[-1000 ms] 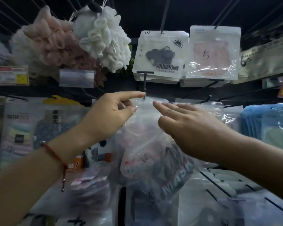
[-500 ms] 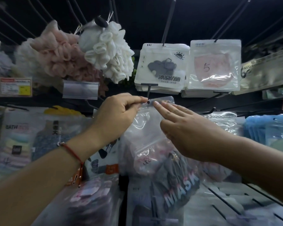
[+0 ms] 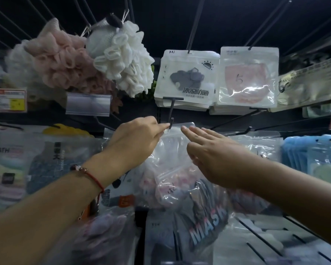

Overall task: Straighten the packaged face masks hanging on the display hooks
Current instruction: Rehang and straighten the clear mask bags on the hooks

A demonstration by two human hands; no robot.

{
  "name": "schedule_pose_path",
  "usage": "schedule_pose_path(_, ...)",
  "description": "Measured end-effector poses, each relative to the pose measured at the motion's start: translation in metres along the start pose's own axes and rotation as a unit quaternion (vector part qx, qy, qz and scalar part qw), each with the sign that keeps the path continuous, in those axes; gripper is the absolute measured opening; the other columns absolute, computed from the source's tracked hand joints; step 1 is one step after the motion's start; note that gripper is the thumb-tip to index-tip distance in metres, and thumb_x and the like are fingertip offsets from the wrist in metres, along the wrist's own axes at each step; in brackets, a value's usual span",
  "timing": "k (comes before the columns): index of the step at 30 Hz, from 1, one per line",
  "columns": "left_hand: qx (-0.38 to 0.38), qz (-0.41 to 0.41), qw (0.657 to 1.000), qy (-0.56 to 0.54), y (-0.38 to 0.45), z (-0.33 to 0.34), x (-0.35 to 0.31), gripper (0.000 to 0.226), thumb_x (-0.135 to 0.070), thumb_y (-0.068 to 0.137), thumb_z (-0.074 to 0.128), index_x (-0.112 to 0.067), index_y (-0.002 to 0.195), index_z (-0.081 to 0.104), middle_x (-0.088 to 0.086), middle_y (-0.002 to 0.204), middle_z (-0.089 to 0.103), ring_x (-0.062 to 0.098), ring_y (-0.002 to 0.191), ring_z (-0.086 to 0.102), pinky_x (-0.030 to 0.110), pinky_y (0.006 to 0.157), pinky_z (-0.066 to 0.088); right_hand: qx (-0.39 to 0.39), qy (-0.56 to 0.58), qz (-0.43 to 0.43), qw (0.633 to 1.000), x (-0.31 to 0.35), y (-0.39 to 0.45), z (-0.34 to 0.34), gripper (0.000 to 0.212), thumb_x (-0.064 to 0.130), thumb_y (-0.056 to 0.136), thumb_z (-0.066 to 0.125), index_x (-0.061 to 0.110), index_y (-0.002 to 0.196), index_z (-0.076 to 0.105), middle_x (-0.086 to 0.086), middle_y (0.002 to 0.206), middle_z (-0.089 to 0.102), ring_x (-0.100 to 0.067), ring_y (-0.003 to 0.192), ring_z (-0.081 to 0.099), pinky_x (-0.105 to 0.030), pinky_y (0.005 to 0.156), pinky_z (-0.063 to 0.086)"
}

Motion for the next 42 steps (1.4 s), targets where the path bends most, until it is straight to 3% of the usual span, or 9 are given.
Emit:
schedule_pose_path(4, 0.000, 0.039, 0.997, 0.062, 0.002, 0.006, 0.002, 0.029, -0.029, 0.098, 0.057, -0.024, 0.125, 0.068, -0.004, 0.085, 0.059, 0.017, 0.076, 0.055, 0.033, 0.051, 0.050, 0.028, 0.004, 0.018, 0.999, -0.005, 0.001, 0.006, 0.022, 0.021, 0.102, 0.035, 0.017, 0.120, 0.046, -0.011, 0.163, -0.001, -0.021, 0.151, -0.005, -0.032, 0.121, -0.002)
schedule_pose_path(10, -0.031, 0.019, 0.999, 0.032, -0.006, -0.012, 0.000, 0.033, -0.039, 0.099, 0.048, -0.022, 0.110, 0.074, 0.001, 0.107, 0.058, 0.022, 0.097, 0.053, 0.043, 0.085, 0.048, 0.054, 0.041, 0.054, 0.996, -0.010, -0.002, 0.005, 0.014, 0.027, 0.103, 0.039, 0.025, 0.113, 0.048, -0.002, 0.164, 0.009, -0.018, 0.151, 0.001, -0.030, 0.120, -0.001)
schedule_pose_path(15, 0.022, 0.028, 0.997, -0.064, -0.020, -0.031, -0.024, 0.038, -0.049, 0.096, 0.040, -0.031, 0.114, 0.068, -0.016, 0.099, 0.060, 0.007, 0.093, 0.055, 0.031, 0.077, 0.049, 0.035, 0.080, 0.062, 0.994, -0.007, -0.004, -0.010, 0.010, 0.032, 0.101, 0.044, 0.029, 0.107, 0.052, 0.007, 0.160, 0.023, -0.014, 0.150, 0.006, -0.025, 0.119, 0.000)
schedule_pose_path(19, 0.107, 0.016, 0.985, -0.138, -0.030, -0.020, -0.038, 0.044, -0.063, 0.094, 0.043, -0.046, 0.133, 0.053, -0.033, 0.101, 0.055, -0.012, 0.095, 0.053, 0.014, 0.077, 0.040, -0.020, 0.096, 0.060, 0.993, -0.002, -0.001, -0.024, 0.007, 0.027, 0.101, 0.045, 0.027, 0.097, 0.050, 0.004, 0.140, 0.050, -0.014, 0.141, 0.030, -0.022, 0.114, 0.013)
schedule_pose_path(25, 0.077, 0.024, 0.984, -0.159, -0.033, -0.023, -0.040, 0.042, -0.039, 0.097, 0.057, -0.051, 0.136, 0.049, -0.028, 0.092, 0.065, -0.010, 0.086, 0.059, 0.008, 0.070, 0.040, -0.058, 0.108, 0.076, 0.990, -0.001, -0.003, -0.037, 0.005, 0.029, 0.100, 0.046, 0.032, 0.098, 0.050, 0.013, 0.114, 0.056, -0.010, 0.111, 0.050, -0.022, 0.092, 0.034)
schedule_pose_path(28, 0.055, 0.035, 0.987, -0.147, -0.030, -0.029, -0.038, 0.030, -0.038, 0.100, 0.056, -0.045, 0.128, 0.061, -0.026, 0.108, 0.068, -0.009, 0.093, 0.061, 0.016, 0.079, 0.049, -0.072, 0.104, 0.098, 0.987, -0.004, -0.010, -0.041, 0.019, 0.031, 0.099, 0.048, 0.031, 0.117, 0.053, 0.014, 0.126, 0.054, -0.007, 0.120, 0.046, -0.017, 0.097, 0.025)
schedule_pose_path(33, 0.015, 0.036, 0.988, -0.152, -0.025, -0.032, -0.028, 0.025, -0.030, 0.098, 0.058, -0.032, 0.118, 0.072, -0.019, 0.094, 0.069, 0.001, 0.086, 0.065, 0.031, 0.077, 0.055, -0.083, 0.068, 0.090, 0.990, 0.002, -0.026, -0.044, 0.048, 0.029, 0.098, 0.050, 0.029, 0.145, 0.039, 0.010, 0.155, 0.034, -0.008, 0.147, 0.017, -0.016, 0.112, 0.000)
schedule_pose_path(40, -0.016, 0.041, 0.989, -0.142, -0.021, -0.034, -0.021, 0.027, -0.027, 0.096, 0.056, -0.027, 0.118, 0.073, -0.017, 0.094, 0.067, 0.004, 0.085, 0.065, 0.034, 0.074, 0.055, -0.030, 0.031, 0.067, 0.997, 0.015, -0.042, -0.027, 0.058, 0.043, 0.097, 0.038, 0.034, 0.152, 0.024, 0.007, 0.161, 0.016, -0.011, 0.149, 0.004, -0.023, 0.111, -0.012)
schedule_pose_path(42, -0.022, 0.045, 0.989, -0.136, -0.018, -0.034, -0.019, 0.026, -0.024, 0.097, 0.057, -0.026, 0.119, 0.073, -0.016, 0.093, 0.066, 0.005, 0.083, 0.064, 0.035, 0.073, 0.054, -0.006, 0.033, 0.062, 0.998, 0.019, -0.043, -0.020, 0.063, 0.045, 0.098, 0.038, 0.037, 0.154, 0.011, 0.010, 0.162, -0.001, -0.008, 0.146, -0.010, -0.024, 0.109, -0.018)
Point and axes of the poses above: each hand's wrist, its own y-axis towards the middle knuckle, its own z-axis out of the palm, x = y × z, the point moved 6 cm from there along y, towards the middle knuckle
